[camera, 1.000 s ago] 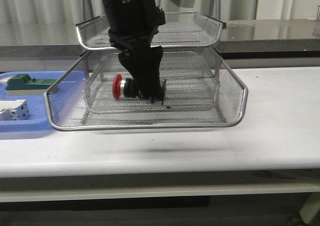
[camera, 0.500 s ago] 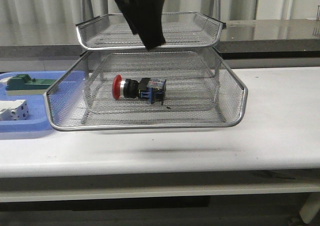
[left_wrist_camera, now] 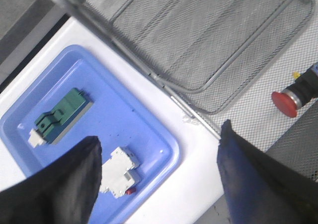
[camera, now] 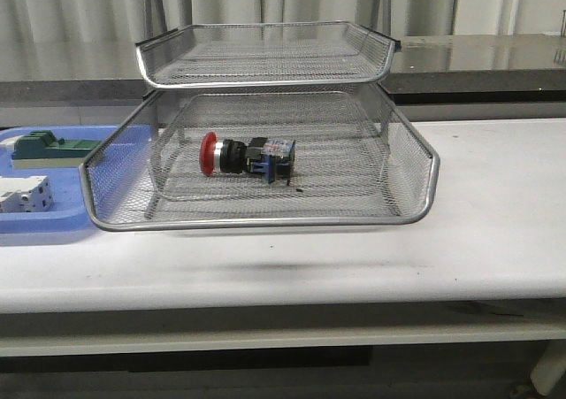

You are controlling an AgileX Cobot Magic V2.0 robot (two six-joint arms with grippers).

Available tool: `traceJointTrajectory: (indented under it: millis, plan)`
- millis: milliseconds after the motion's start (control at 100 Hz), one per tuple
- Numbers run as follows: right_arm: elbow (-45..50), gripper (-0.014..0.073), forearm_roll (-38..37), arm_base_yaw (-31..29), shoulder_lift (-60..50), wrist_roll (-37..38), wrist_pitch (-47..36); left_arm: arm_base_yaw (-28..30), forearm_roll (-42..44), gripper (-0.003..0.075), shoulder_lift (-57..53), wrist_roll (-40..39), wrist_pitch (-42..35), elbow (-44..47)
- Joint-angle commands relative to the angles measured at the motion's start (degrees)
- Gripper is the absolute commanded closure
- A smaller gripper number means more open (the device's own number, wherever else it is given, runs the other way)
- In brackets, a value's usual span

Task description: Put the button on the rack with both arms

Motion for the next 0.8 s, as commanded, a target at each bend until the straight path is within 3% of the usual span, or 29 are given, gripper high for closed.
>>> traceJointTrajectory:
  millis: [0,410,790]
  plan:
    - [-1.95,0.066,-1.49,-0.25,-0.1,-0.13,-2.44,2.23,-0.66,0.024,-4.76,-0.76,0.45,1.17]
    - [-1.95,0.066,-1.49,-0.25,-0.1,-0.13,-2.44,9.16,-0.79,0.024,-17.07,-1.81,-4.93,16.41]
    - [-1.95,0.066,-1.49,-0.25,-0.1,-0.13,-2.44,9.75,-0.92,0.024,-31.33,-6.27,-16.0,32.65]
